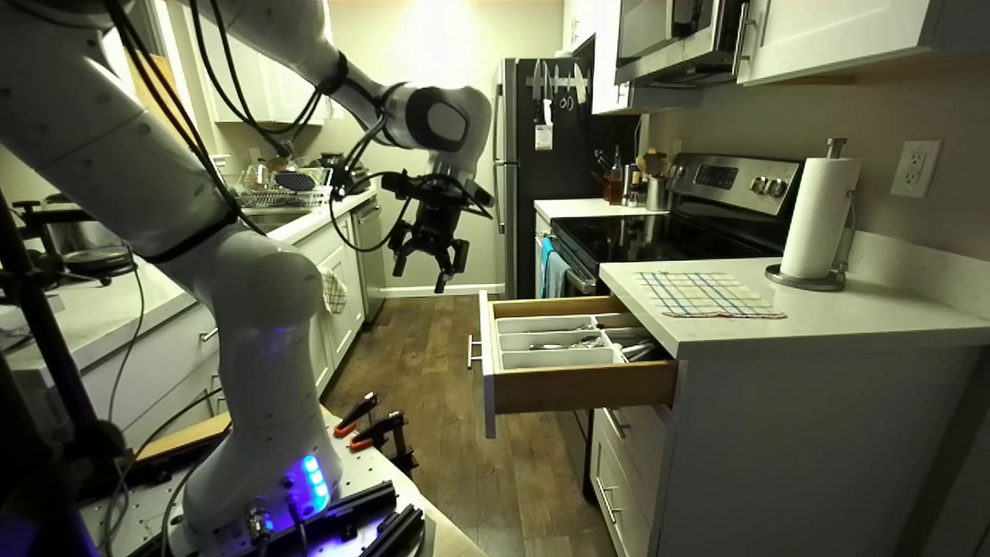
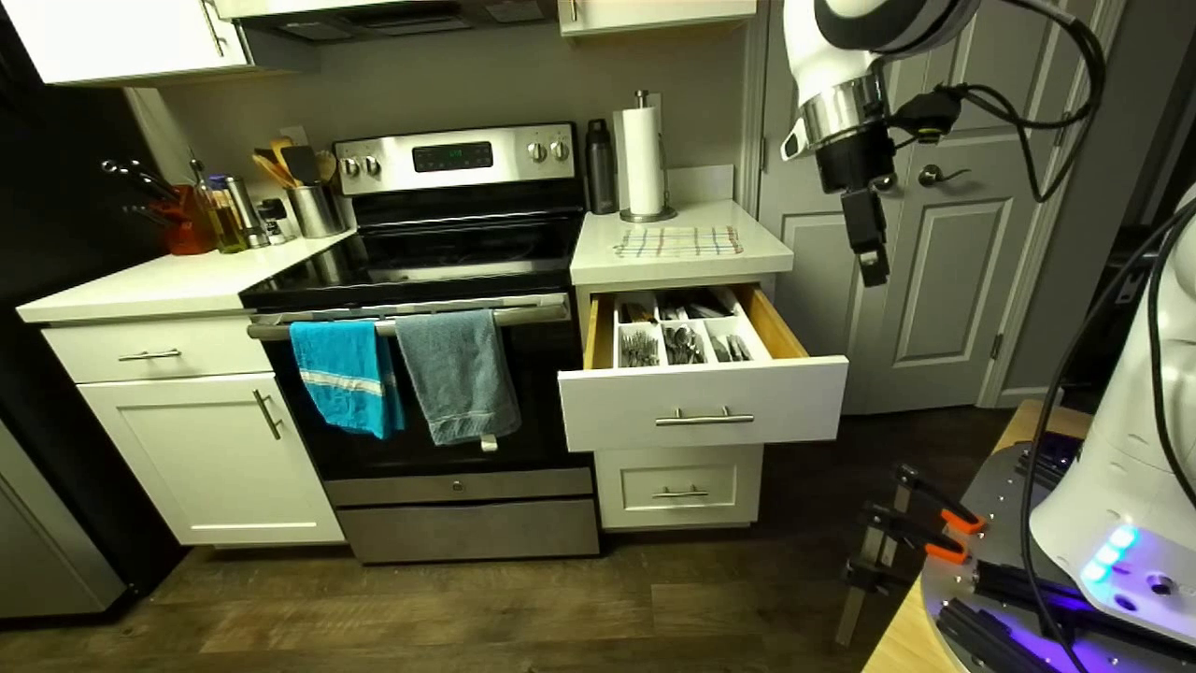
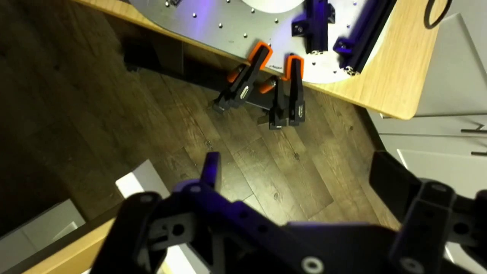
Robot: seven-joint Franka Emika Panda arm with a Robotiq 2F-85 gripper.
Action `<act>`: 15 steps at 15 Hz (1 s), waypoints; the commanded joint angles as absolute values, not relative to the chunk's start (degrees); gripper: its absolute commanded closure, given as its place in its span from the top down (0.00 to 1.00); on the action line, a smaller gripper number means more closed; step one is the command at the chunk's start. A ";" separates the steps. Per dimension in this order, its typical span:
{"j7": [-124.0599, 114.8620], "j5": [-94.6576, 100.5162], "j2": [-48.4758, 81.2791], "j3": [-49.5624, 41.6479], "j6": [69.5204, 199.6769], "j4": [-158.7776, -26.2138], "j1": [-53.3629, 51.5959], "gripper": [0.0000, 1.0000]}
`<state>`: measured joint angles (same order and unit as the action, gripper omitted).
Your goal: Close the first top drawer
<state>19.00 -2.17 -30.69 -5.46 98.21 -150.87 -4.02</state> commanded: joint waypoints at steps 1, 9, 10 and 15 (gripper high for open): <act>21.85 -0.72 -30.38 -5.92 103.99 -156.05 -3.14 1.00; 22.19 -2.84 -21.32 -8.09 131.57 -160.17 -3.88 1.00; 22.60 -4.01 -19.84 -8.54 133.48 -160.09 -4.16 1.00; 26.38 -12.63 -15.69 -9.60 135.24 -159.79 -5.56 1.00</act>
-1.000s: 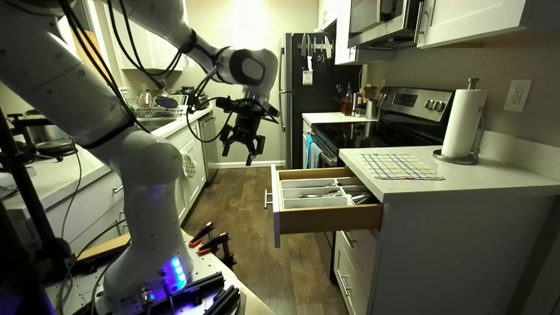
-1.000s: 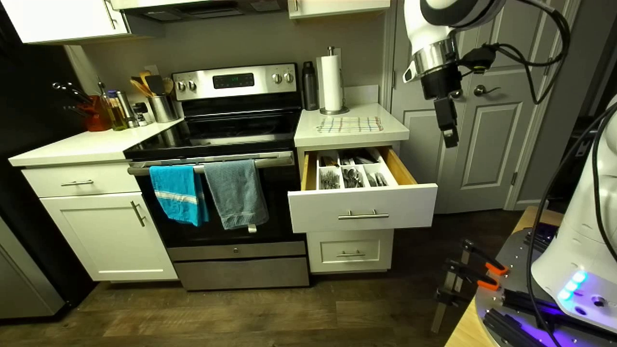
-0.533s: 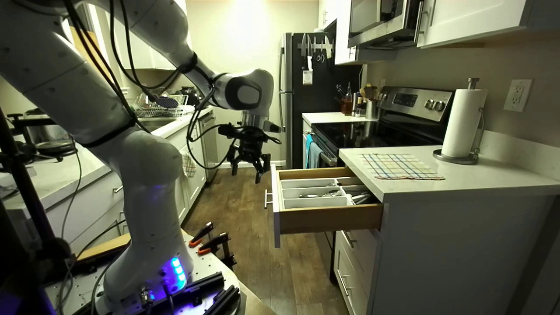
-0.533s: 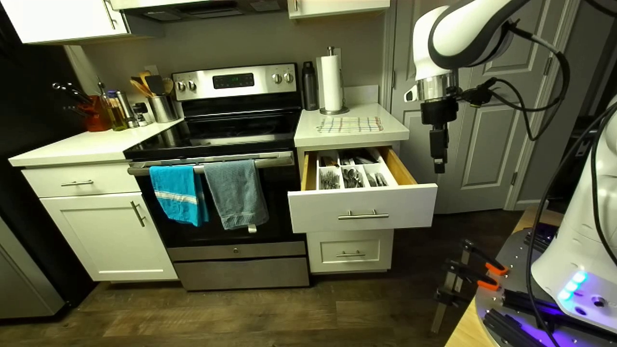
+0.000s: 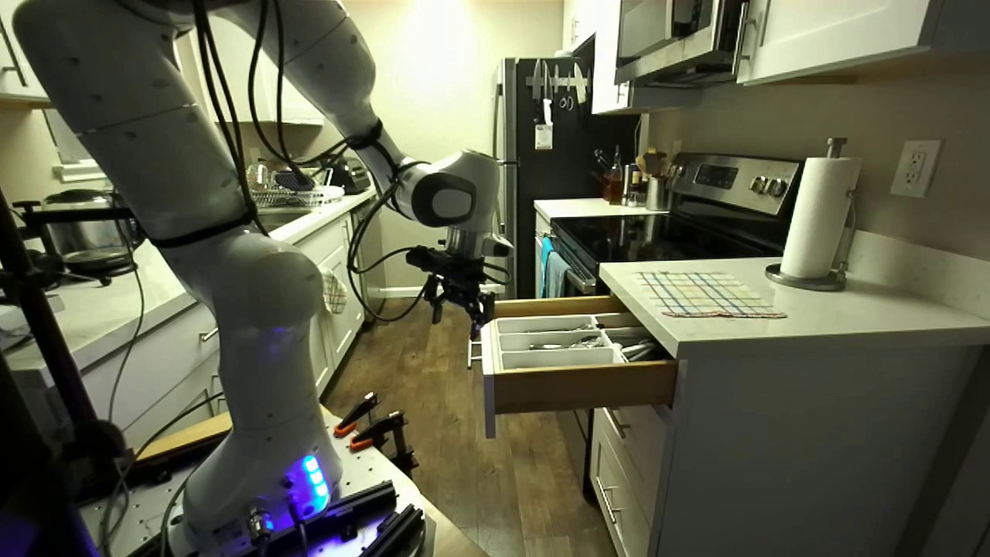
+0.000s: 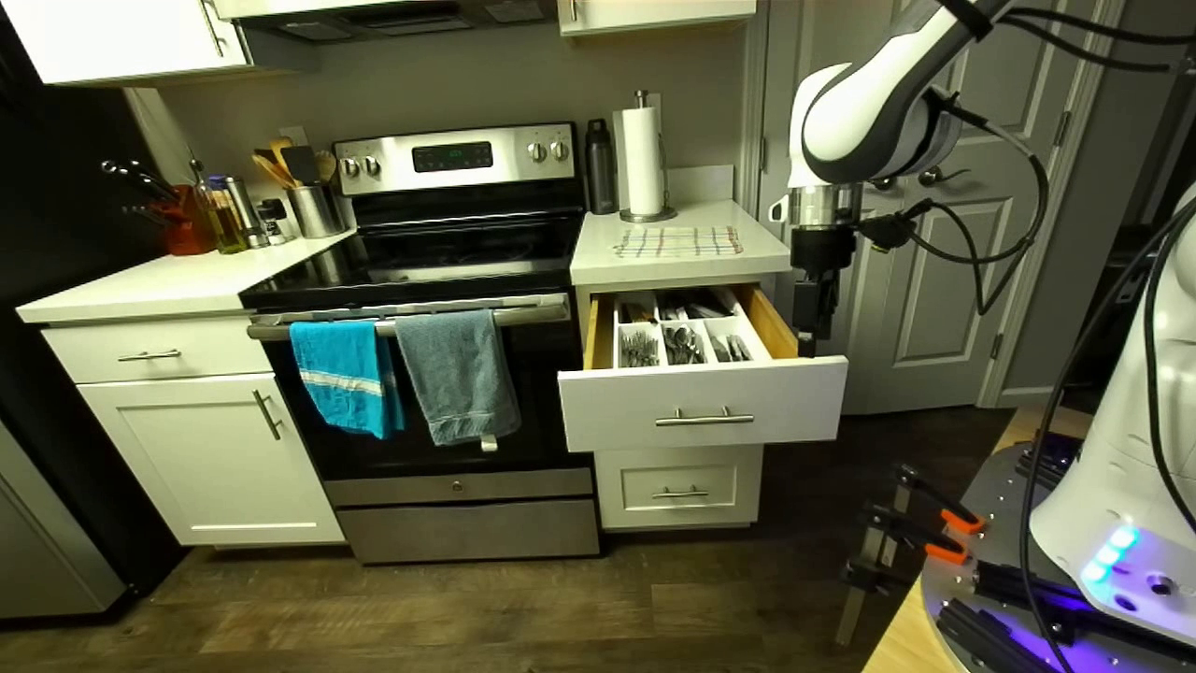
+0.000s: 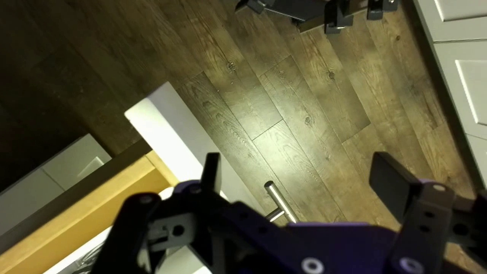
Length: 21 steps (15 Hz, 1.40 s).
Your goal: Close the first top drawer
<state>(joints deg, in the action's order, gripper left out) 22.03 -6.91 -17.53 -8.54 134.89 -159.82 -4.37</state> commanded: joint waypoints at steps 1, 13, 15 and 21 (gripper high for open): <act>23.16 -9.14 -16.78 -7.87 134.77 -159.71 -3.86 1.00; 26.66 -14.39 -8.93 -7.29 135.87 -157.99 -6.44 1.00; 28.03 -16.88 -4.18 -6.72 136.97 -157.42 -7.12 1.00; 27.07 -16.69 6.67 -2.22 140.82 -154.40 -4.26 1.00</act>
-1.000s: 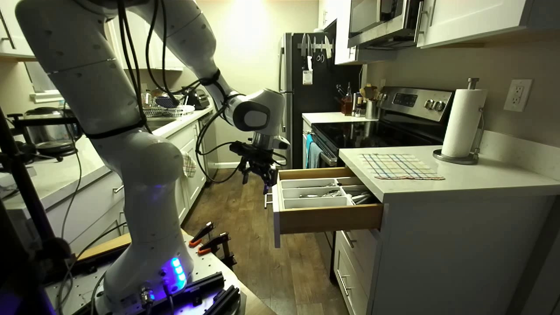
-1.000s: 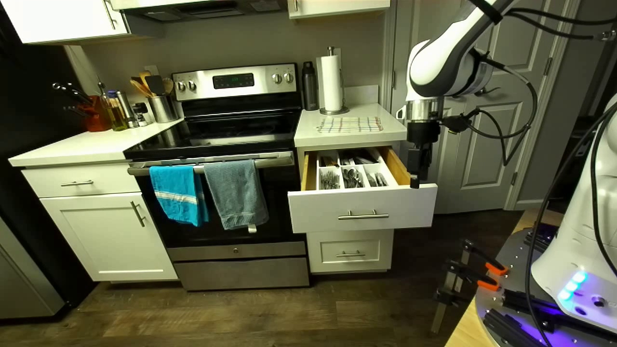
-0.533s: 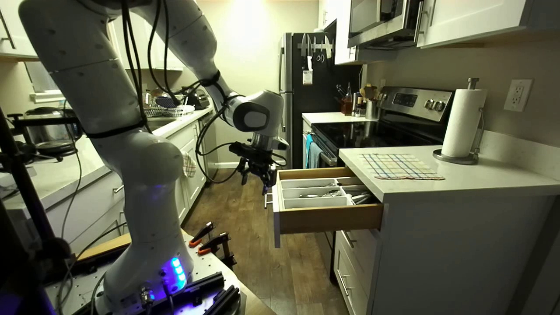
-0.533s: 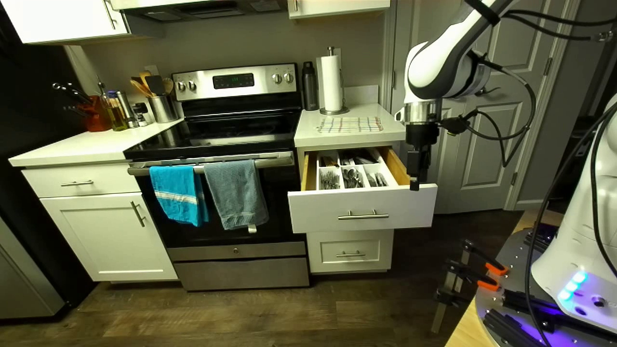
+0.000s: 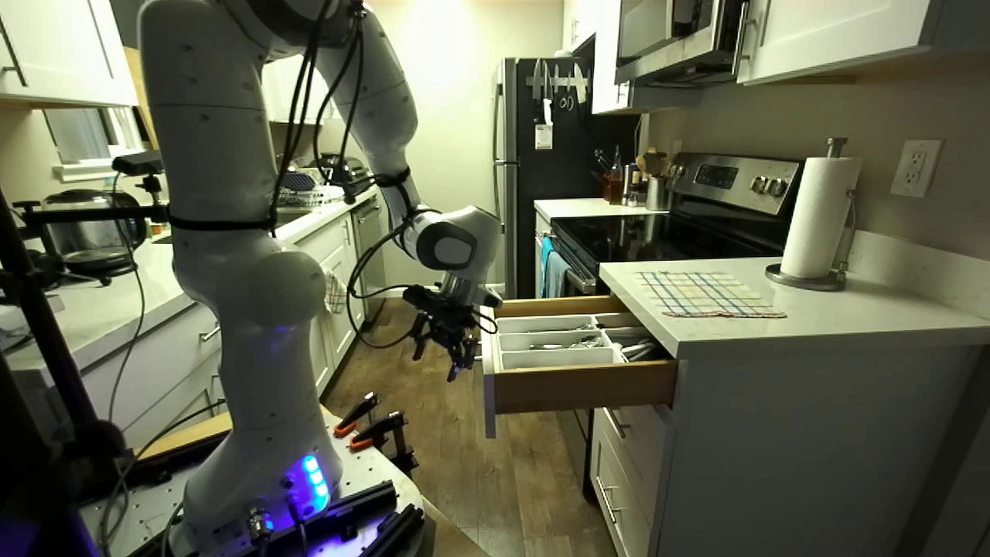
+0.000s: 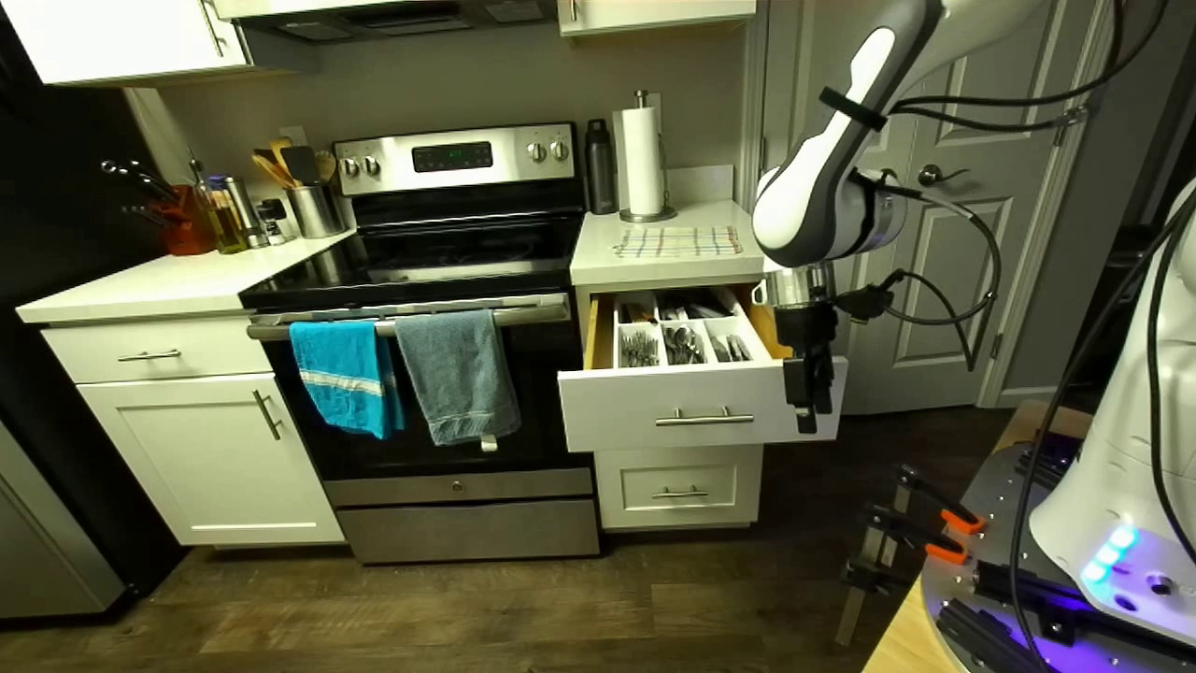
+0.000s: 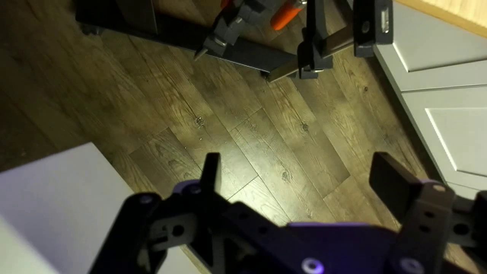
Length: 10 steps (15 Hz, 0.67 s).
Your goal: Close the first top drawer
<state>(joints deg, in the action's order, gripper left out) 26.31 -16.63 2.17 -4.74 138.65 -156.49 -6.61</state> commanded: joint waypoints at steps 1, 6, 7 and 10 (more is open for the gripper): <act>26.47 -16.25 7.45 -1.55 141.31 -153.93 -3.71 1.00; 22.16 -10.83 7.90 -0.28 143.62 -152.96 -2.29 1.00; 21.72 -10.21 7.87 -0.19 143.81 -152.83 -2.00 1.00; 23.64 -10.77 8.06 -0.14 143.72 -151.79 -0.45 1.00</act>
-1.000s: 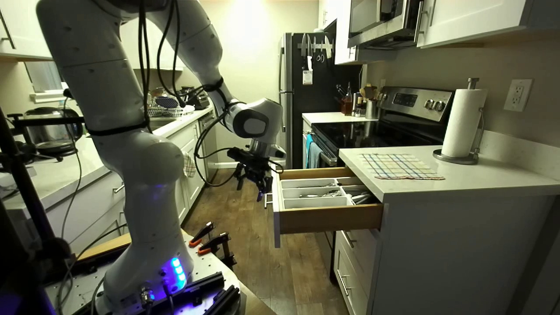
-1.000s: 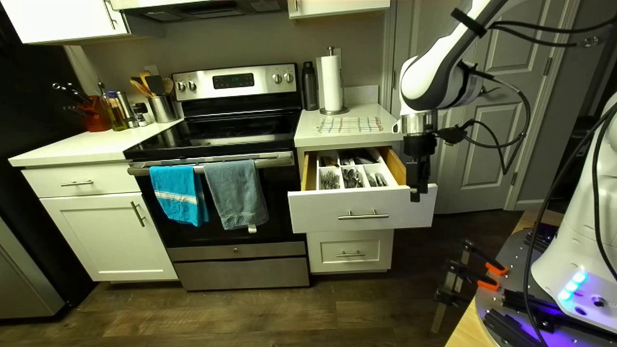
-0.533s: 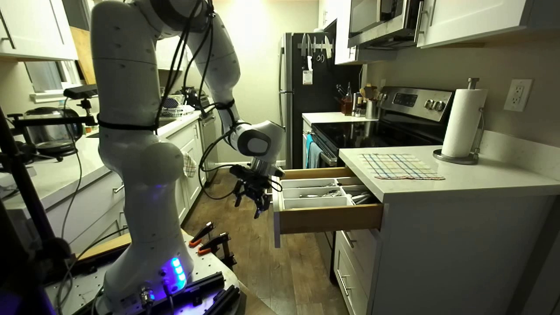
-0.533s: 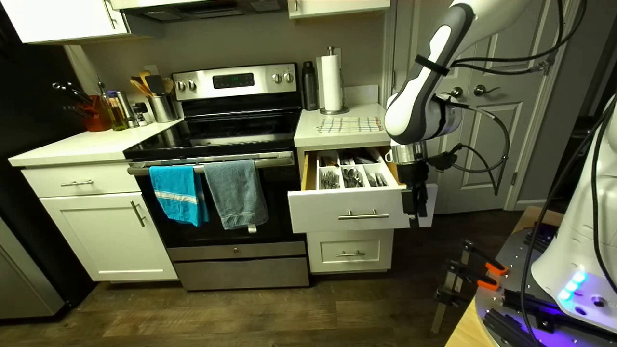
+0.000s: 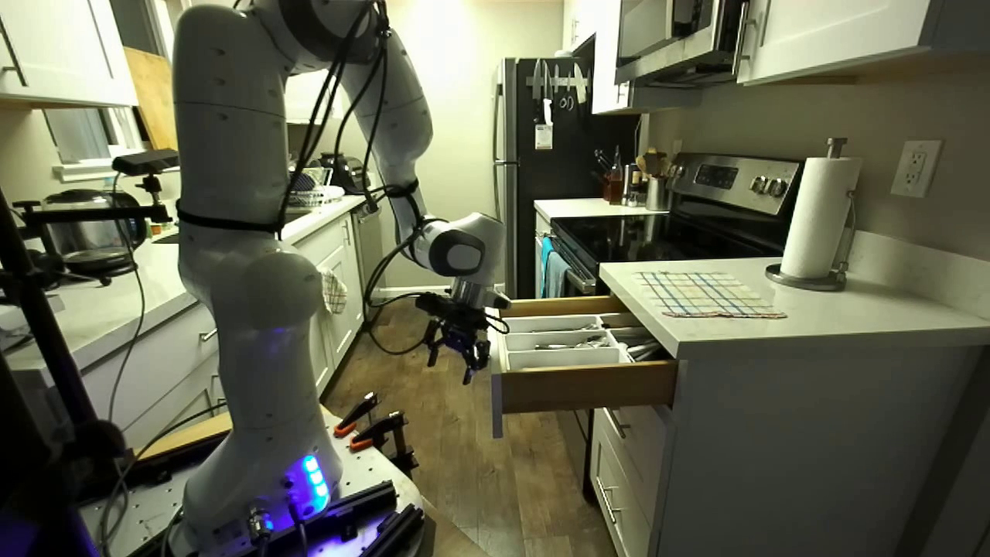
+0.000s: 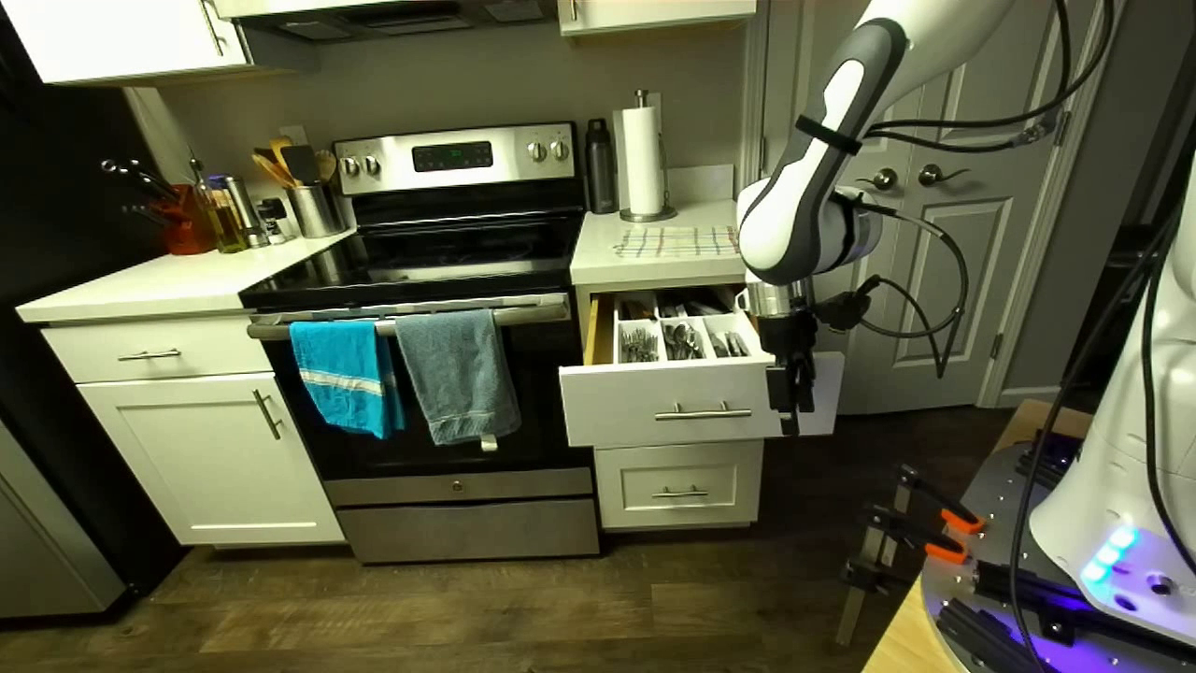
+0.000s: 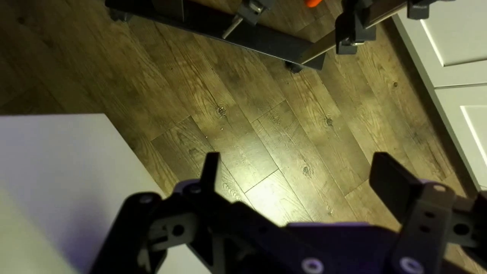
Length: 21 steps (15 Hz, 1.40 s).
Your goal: Close the first top drawer
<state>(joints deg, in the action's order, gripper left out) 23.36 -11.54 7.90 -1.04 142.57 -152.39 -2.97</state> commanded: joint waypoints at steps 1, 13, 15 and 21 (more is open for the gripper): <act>24.44 -11.31 8.13 -0.21 143.47 -151.31 0.19 1.00; 33.75 -14.48 8.93 -3.66 143.94 -142.19 10.41 1.00; 33.06 -13.83 8.65 -3.74 146.61 -142.34 10.37 1.00; 32.27 -13.81 10.69 -1.88 147.20 -143.21 9.40 1.00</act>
<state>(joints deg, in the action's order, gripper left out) 31.63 -13.40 9.48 -3.15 146.95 -142.16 9.50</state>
